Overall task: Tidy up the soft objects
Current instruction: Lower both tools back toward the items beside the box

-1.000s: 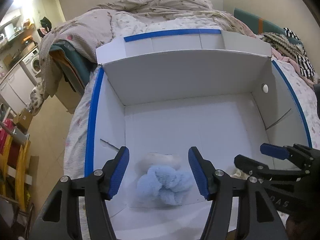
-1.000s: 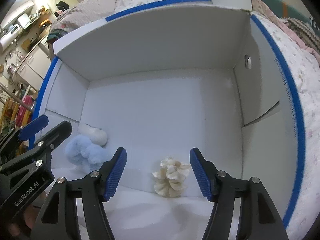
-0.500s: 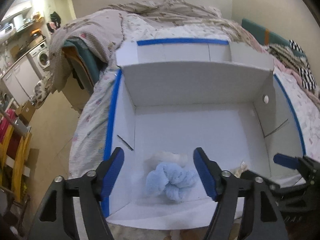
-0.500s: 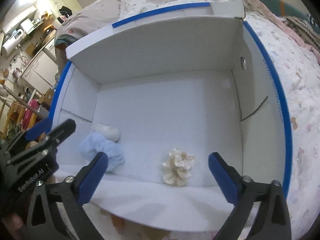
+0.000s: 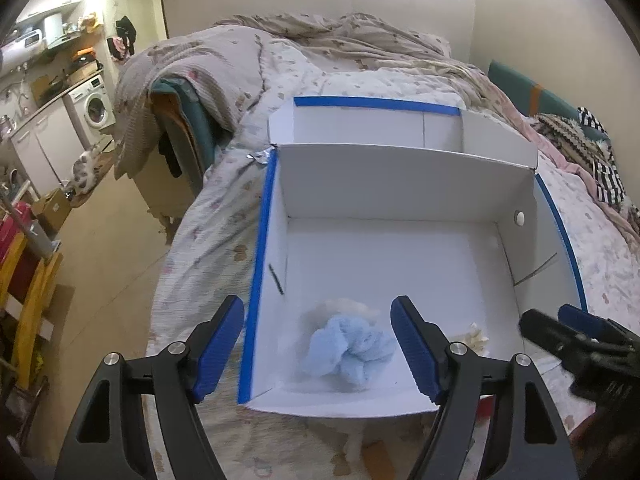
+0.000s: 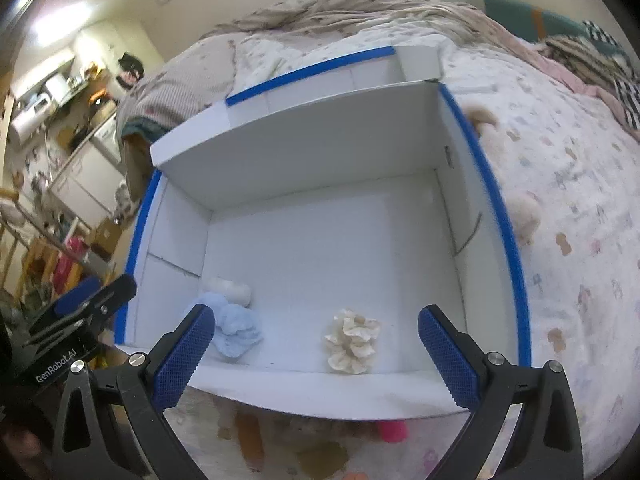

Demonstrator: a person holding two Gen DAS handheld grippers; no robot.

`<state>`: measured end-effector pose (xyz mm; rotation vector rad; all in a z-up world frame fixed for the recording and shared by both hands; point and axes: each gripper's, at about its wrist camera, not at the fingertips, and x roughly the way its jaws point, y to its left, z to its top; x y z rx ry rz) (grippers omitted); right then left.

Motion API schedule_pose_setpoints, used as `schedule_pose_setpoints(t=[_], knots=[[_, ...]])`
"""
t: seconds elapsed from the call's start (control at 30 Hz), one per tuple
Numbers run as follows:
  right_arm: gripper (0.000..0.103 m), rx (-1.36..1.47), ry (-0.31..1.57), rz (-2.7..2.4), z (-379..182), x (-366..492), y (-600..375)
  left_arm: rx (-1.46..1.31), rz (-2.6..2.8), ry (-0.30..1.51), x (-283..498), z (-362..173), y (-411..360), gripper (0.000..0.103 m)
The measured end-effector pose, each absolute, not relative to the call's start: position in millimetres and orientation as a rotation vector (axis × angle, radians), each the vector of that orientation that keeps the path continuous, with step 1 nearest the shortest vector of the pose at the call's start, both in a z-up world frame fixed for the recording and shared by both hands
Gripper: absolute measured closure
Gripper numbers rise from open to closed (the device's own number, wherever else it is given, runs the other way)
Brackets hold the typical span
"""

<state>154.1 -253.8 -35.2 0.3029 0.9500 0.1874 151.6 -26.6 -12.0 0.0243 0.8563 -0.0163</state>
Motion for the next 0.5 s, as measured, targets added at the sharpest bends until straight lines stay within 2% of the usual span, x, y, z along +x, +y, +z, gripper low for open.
schedule_pose_setpoints(t=[0.5], knots=[[0.0,0.36,0.911,0.124,-25.4,112.6,-278.5,0.004,0.014,0.876,114.7,-16.4,4.9,0.029]])
